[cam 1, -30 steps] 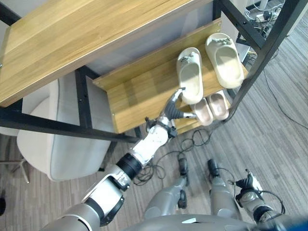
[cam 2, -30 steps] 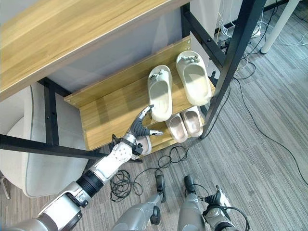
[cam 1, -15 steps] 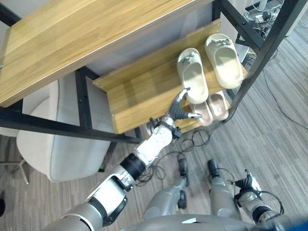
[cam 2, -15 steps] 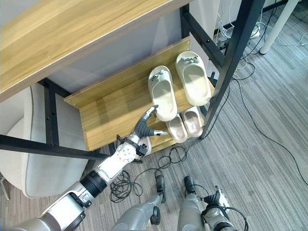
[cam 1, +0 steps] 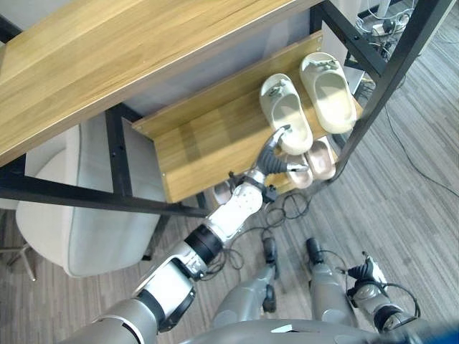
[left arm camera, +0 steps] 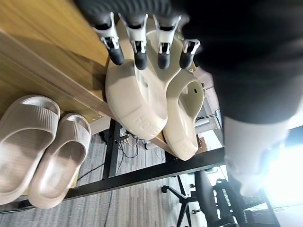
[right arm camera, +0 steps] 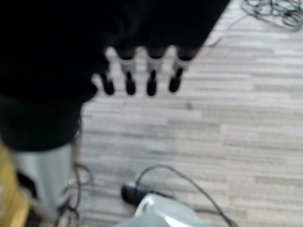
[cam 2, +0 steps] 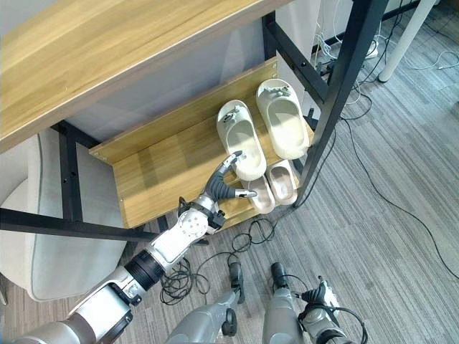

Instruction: Arrange the slippers neatly on the shoe rack.

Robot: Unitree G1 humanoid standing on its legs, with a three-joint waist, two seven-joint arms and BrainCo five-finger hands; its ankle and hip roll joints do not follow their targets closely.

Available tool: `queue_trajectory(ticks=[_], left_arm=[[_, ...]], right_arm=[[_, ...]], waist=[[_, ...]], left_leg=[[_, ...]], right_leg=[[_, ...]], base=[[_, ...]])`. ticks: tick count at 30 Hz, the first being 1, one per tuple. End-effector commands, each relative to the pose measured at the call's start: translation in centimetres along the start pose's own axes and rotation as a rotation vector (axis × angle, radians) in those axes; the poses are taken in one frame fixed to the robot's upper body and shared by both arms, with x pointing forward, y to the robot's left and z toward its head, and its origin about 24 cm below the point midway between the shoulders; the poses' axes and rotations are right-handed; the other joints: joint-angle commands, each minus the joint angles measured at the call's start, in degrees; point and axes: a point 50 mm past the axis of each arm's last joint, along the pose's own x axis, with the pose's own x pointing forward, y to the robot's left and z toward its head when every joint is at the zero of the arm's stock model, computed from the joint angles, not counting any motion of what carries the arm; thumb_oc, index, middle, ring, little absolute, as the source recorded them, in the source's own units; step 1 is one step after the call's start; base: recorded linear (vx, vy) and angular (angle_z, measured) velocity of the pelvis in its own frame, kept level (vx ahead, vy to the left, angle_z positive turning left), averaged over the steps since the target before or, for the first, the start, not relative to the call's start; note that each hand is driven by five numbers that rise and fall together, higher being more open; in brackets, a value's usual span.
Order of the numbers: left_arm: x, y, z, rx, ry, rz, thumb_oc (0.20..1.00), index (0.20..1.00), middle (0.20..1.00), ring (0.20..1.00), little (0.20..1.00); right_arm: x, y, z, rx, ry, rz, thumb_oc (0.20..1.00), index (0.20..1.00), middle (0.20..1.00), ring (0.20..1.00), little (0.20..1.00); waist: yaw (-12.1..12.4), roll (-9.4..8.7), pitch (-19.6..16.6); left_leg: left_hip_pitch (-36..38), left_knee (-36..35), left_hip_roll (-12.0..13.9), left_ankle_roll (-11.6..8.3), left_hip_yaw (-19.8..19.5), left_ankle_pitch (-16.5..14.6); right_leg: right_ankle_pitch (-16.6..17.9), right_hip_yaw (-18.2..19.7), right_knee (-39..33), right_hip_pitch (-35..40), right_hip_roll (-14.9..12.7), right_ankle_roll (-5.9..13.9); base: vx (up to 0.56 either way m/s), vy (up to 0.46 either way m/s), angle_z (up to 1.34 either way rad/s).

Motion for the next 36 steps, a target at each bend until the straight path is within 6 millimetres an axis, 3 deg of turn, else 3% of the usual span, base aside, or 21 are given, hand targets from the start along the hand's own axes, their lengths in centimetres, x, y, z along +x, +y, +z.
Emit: queue_trajectory(ticks=[1,36], left_arm=[[1.7,-0.7,2.2,0.005,-0.085,0.014,1.0,1.0,1.0,1.0,1.0],[2.2,-2.4,1.8,-0.038,-0.024,0.013,1.0,1.0,1.0,1.0,1.0]], right_arm=[[0.5,-1.3,-0.4,-0.011,0.0,-0.042,1.0,1.0,1.0,1.0,1.0],[0.4,-0.8,0.2,0.002,-0.004,-0.03,1.0,1.0,1.0,1.0,1.0]], waist=[[0.5,1.5,-0.42],[-0.02,-0.07,-0.68]], left_leg=[[-2.99,3.05,-3.45,0.61,-3.46,-2.11],[-3.7,3.07,-3.31,0.72,-2.95,-2.01]], right_leg=[[-4.01,-1.44,3.99,-1.38,-0.65,0.64],[-4.11,-0.99,4.99,-2.85,-0.22,0.46]], base=[[0.0,0.0,0.0],[0.0,0.0,0.0]])
